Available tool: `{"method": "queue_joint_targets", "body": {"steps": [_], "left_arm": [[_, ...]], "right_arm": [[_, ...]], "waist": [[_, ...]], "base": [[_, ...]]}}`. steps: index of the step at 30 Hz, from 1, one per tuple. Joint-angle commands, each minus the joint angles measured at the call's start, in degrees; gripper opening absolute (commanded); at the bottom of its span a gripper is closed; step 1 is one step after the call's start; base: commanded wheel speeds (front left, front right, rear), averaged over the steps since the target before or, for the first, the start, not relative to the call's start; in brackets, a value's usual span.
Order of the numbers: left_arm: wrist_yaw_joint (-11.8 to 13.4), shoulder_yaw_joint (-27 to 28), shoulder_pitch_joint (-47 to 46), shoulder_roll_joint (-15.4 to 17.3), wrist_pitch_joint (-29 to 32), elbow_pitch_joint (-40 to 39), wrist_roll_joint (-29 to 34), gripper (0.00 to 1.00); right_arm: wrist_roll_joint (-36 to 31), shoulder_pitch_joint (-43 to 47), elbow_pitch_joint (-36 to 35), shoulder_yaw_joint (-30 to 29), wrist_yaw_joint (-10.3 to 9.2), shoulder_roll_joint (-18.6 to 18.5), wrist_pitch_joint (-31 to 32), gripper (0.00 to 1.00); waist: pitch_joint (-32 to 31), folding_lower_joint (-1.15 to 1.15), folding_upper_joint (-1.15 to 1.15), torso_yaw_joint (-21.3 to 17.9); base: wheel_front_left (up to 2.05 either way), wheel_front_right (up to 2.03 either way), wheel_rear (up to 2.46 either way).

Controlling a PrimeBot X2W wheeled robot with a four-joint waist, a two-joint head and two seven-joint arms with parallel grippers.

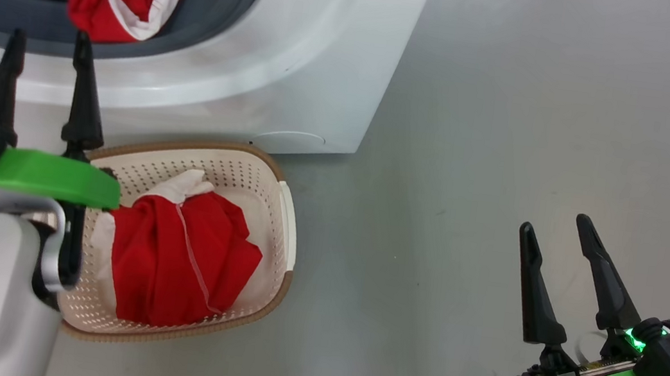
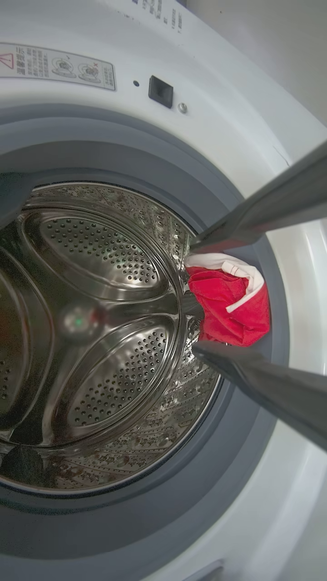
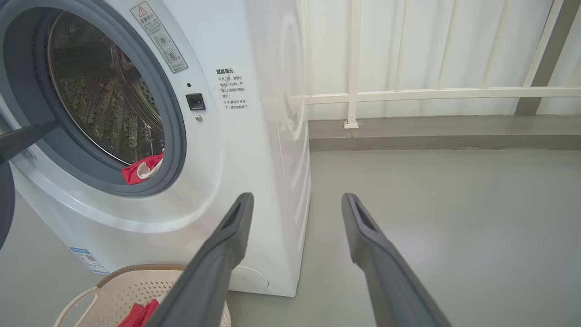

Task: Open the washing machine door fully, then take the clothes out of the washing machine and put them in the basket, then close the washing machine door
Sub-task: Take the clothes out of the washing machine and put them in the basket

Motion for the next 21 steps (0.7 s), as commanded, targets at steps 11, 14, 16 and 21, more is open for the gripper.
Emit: {"method": "queue_joint_targets", "body": {"steps": [11, 14, 16, 21], "left_arm": [[-1.2, 2.0, -11.4, 5.6, -0.3, 7.5, 1.2, 1.0], [-1.4, 1.8, -14.3, 6.0, -0.3, 10.0, 1.3, 1.0], [-1.8, 1.8, -16.2, 6.4, -0.3, 11.8, 1.1, 1.0], [-2.5, 1.8, -20.5, 7.0, -0.3, 16.1, 0.7, 1.0]], "right_arm": [[1.8, -2.5, -1.0, 2.5, 0.36, -0.7, -0.4, 1.0], [2.0, -2.8, -1.1, 2.8, 0.36, -0.7, -0.4, 1.0], [2.0, -3.1, -1.1, 3.0, 0.36, -0.7, -0.4, 1.0], [2.0, -3.6, -0.9, 3.3, 0.36, -0.7, -0.4, 1.0]], "waist": [[3.8, 0.0, 0.0, -1.7], [4.6, 0.0, 0.0, -1.9], [5.1, 0.0, 0.0, -2.1], [6.0, 0.0, 0.0, -2.5]], "base": [[0.0, 0.0, 0.0], [0.0, 0.0, 0.0], [0.0, 0.0, 0.0], [0.0, 0.0, 0.0]]}}
